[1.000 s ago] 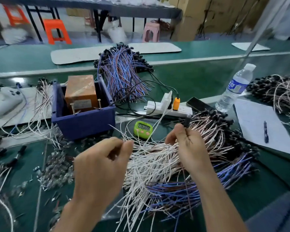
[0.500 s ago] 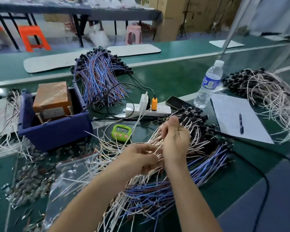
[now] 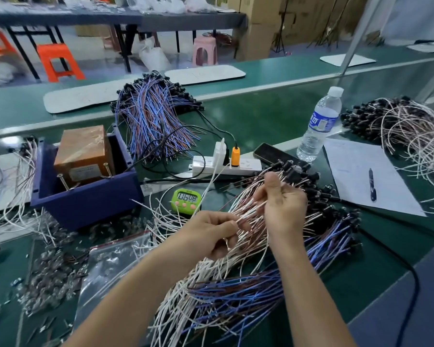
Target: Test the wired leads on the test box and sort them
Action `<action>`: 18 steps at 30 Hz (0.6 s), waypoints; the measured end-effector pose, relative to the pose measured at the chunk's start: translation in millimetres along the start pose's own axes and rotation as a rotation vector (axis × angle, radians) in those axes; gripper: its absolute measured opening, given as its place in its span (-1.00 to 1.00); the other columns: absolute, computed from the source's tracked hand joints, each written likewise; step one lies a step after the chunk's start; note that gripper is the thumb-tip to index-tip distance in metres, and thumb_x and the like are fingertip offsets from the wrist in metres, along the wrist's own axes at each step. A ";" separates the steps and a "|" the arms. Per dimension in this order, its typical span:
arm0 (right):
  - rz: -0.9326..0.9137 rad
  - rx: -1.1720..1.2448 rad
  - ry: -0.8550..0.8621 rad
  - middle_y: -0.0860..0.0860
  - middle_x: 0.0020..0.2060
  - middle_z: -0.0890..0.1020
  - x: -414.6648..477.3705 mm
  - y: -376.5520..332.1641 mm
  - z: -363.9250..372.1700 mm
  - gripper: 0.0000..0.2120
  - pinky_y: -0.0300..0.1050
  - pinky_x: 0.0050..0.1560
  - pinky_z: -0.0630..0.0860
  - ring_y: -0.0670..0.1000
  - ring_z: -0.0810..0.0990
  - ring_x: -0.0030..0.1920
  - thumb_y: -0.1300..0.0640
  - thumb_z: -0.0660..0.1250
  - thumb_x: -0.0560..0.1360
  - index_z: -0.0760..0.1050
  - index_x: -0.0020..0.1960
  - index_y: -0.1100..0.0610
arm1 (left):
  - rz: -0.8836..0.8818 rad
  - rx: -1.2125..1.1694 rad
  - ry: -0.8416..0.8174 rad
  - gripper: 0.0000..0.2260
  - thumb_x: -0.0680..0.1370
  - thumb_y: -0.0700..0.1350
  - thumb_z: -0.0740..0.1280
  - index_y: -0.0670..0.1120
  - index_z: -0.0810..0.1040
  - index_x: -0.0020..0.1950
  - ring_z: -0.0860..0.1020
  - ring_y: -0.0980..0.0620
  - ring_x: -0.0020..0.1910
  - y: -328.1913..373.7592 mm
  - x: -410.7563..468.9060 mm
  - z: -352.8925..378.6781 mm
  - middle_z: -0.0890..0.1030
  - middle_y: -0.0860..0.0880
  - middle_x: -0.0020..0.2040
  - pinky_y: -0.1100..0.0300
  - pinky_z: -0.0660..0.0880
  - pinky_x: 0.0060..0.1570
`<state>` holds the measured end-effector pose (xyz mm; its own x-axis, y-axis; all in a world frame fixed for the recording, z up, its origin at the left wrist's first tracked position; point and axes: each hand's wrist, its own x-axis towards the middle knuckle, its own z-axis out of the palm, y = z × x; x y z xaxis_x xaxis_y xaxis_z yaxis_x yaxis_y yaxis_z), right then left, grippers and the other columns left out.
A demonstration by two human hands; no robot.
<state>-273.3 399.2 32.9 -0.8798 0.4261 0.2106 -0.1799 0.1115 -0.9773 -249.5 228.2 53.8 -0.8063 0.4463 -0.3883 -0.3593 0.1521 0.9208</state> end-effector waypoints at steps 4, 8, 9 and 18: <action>0.020 -0.092 0.075 -0.02 -0.62 0.46 19.0 6.5 -20.3 -0.46 -0.24 -0.58 0.29 -0.08 0.36 -0.62 -0.28 0.27 0.56 0.54 -0.45 0.03 | 0.030 0.166 0.107 -0.75 0.66 -0.19 0.34 -0.05 0.77 -0.11 0.34 0.09 -0.49 0.0 2.9 -21.6 0.62 -0.02 -0.36 0.30 0.27 -0.47; 0.030 -0.322 0.181 -0.06 -0.66 0.44 42.8 12.8 -35.8 -0.37 -0.21 -0.54 0.27 -0.06 0.39 -0.61 -0.32 0.23 0.56 0.42 -0.49 0.12 | 0.044 0.386 0.225 -0.81 0.59 -0.08 0.44 0.07 0.75 -0.20 0.48 0.07 -0.47 -3.0 0.3 -40.1 0.72 0.00 -0.30 0.19 0.45 -0.36; 0.046 -0.431 0.199 -0.06 -0.62 0.45 50.5 14.0 -39.1 -0.36 -0.16 -0.46 0.29 0.02 0.43 -0.56 -0.28 0.23 0.60 0.41 -0.49 0.13 | 0.038 0.411 0.241 -0.82 0.59 -0.06 0.45 0.07 0.75 -0.20 0.51 0.09 -0.47 -4.1 -0.8 -43.5 0.72 0.01 -0.29 0.19 0.48 -0.33; 0.156 -1.025 0.222 0.08 -0.38 0.53 69.4 10.0 -35.0 -0.43 -0.01 -0.22 0.43 0.12 0.50 -0.36 -0.35 0.37 0.48 0.47 -0.31 0.16 | 0.055 0.620 0.503 -0.77 0.54 -0.07 0.50 0.26 0.69 -0.23 0.60 0.24 -0.42 -23.4 0.2 -38.6 0.62 0.42 -0.28 0.40 0.49 -0.48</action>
<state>-320.8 461.3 38.5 -0.7425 0.6440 0.1842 0.4763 0.7010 -0.5308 -259.4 190.7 30.7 -0.9836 0.0391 -0.1759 -0.1048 0.6699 0.7350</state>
